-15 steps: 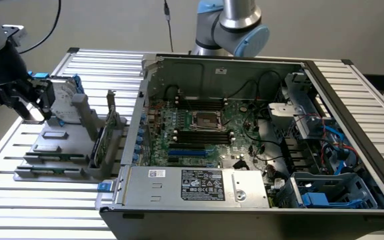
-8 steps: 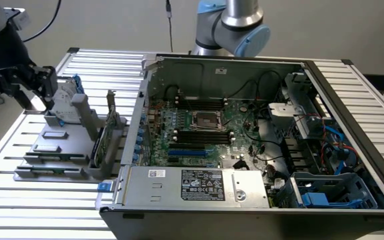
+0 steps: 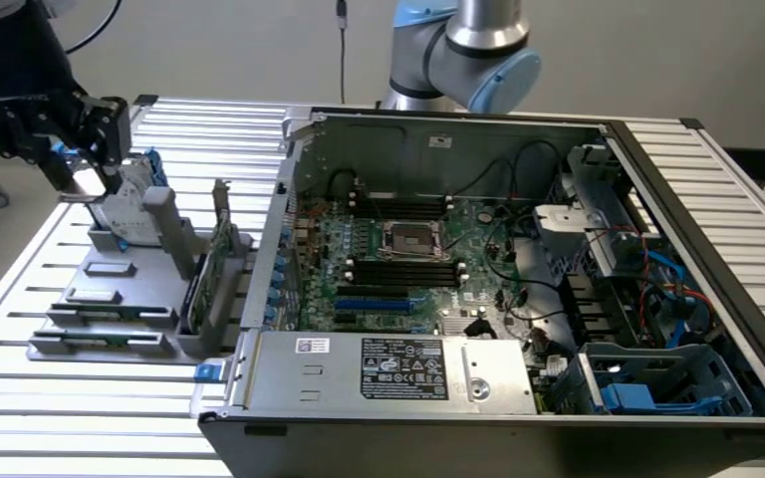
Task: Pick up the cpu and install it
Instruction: 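Pick up the cpu and move it towards the insertion slot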
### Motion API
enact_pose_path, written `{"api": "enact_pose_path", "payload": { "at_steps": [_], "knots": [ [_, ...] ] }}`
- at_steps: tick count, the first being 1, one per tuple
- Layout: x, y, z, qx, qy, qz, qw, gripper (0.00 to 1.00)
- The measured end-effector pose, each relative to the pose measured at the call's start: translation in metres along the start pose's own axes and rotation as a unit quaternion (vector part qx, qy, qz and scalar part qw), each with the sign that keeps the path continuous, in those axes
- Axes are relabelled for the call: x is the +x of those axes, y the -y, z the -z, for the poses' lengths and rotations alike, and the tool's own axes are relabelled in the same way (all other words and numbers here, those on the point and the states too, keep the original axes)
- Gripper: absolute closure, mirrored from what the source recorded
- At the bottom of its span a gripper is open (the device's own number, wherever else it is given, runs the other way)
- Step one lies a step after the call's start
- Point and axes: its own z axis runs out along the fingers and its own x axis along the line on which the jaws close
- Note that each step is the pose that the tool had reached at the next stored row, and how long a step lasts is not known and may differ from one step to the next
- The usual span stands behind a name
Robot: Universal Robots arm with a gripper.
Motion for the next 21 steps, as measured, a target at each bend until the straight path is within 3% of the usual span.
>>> {"api": "enact_pose_path", "payload": {
  "at_steps": [11,15,21],
  "knots": [
    [-0.049,-0.0042,0.0467,-0.0007,-0.004,0.0,1.0,0.45],
    [-0.066,-0.0053,0.0532,-0.0014,-0.0053,0.0,1.0,0.45],
    [-0.087,-0.0089,0.0533,-0.0013,-0.0102,0.0,0.9999,0.45]
  ]
}}
